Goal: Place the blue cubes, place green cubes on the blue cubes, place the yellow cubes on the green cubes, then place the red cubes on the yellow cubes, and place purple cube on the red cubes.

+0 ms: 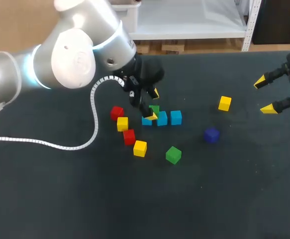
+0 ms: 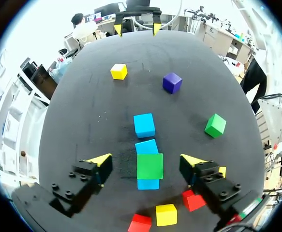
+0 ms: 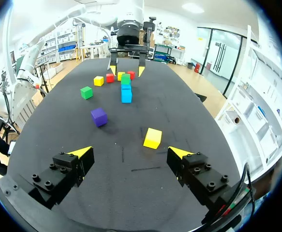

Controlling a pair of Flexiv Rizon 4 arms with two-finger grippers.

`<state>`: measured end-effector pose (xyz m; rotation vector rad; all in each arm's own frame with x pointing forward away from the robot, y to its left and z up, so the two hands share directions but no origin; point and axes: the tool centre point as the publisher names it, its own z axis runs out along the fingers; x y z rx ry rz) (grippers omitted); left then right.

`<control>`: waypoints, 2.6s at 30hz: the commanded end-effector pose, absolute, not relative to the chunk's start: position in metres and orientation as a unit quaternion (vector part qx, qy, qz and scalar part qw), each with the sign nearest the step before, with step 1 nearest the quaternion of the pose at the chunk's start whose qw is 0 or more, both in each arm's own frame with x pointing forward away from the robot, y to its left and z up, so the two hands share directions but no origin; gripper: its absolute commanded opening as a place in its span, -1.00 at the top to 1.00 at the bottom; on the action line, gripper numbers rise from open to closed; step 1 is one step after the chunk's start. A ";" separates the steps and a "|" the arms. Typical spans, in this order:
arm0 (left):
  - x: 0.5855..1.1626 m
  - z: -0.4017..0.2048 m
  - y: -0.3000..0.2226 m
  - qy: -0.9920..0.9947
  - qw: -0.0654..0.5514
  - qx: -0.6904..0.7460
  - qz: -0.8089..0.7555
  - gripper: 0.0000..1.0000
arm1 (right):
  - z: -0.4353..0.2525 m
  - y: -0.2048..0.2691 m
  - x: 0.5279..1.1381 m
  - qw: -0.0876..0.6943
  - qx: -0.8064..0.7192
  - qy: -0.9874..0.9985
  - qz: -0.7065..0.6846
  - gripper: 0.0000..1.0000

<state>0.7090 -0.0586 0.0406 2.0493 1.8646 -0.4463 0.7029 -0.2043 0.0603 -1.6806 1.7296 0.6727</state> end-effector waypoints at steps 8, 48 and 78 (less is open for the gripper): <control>0.680 0.048 -0.024 0.637 0.200 0.718 -0.196 -1.00 | 0.061 -0.204 0.702 0.314 -0.637 0.656 0.254 -1.00; 0.625 0.055 0.066 0.591 0.187 0.750 -0.230 -1.00 | 0.061 -0.204 0.702 0.314 -0.637 0.656 0.254 -1.00; 0.629 0.056 0.062 0.576 0.191 0.760 -0.235 -1.00 | 0.086 -0.111 0.658 0.200 -0.859 0.425 0.205 -1.00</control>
